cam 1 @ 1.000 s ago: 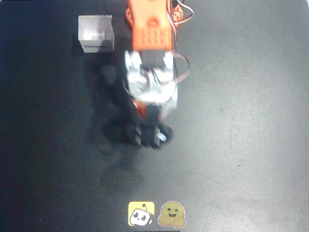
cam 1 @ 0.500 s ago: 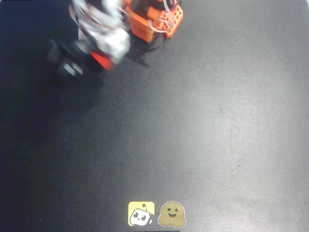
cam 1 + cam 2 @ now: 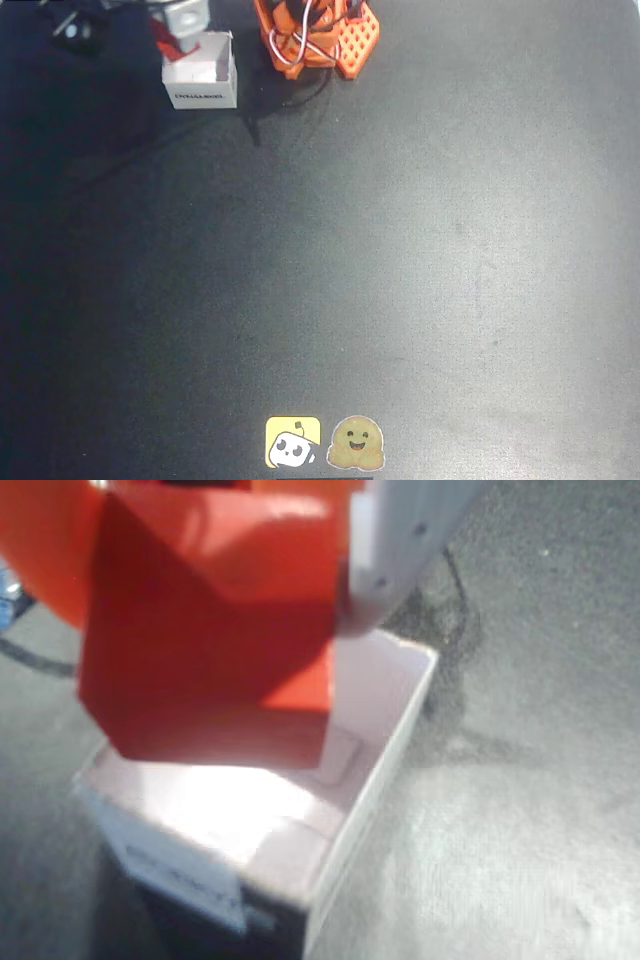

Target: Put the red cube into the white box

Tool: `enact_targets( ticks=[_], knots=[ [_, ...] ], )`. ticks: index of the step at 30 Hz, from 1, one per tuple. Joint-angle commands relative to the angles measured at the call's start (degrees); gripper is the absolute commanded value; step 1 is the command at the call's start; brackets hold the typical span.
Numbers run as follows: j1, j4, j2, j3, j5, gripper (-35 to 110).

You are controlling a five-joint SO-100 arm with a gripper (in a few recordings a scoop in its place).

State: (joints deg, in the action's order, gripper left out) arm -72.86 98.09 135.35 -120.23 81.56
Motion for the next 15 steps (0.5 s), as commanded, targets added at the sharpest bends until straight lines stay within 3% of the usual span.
enact_targets(
  ticks=[1,4,8,15],
  knots=[
    [-0.4,4.8,2.6,-1.3,0.3,0],
    [-0.4,5.1,3.3,-1.5,-0.4,1],
    [0.1,4.0,5.9,-1.6,-4.4,16],
    [0.1,2.3,6.4,-1.9,-7.6,20]
  ],
)
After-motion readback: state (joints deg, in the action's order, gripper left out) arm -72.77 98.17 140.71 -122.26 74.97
